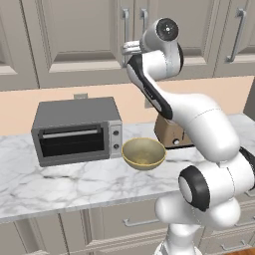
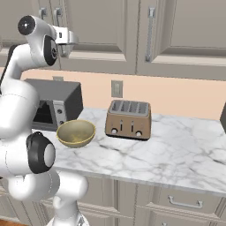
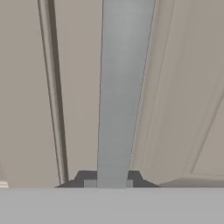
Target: Open the cabinet and setup a tea strainer by placing it in the bowl upright.
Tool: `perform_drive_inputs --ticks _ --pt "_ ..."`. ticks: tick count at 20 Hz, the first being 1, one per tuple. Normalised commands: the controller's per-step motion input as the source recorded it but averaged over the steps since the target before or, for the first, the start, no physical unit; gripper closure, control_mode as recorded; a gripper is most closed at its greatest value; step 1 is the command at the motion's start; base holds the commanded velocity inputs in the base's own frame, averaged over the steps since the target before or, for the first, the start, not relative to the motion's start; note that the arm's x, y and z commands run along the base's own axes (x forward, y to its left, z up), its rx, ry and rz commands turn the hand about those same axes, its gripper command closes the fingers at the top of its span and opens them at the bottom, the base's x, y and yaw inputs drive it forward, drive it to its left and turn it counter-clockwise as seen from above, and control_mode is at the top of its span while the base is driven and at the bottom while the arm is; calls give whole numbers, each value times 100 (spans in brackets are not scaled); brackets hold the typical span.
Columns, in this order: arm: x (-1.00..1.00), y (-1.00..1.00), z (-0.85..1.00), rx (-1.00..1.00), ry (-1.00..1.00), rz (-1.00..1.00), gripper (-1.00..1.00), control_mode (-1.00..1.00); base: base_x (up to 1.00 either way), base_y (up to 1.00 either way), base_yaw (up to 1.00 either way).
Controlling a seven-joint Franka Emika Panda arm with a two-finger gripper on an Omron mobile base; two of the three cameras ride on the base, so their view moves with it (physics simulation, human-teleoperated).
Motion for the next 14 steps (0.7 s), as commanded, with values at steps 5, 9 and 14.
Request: perform_drive_inputs --ticks 5,9,14 --pt "-71 -14 4 5 -3 0 100 -100 0 0 0" --pt "-100 -41 13 16 -1 3 100 -100 0 0 0" --pt "-100 -44 12 21 0 1 100 -100 0 0 0"
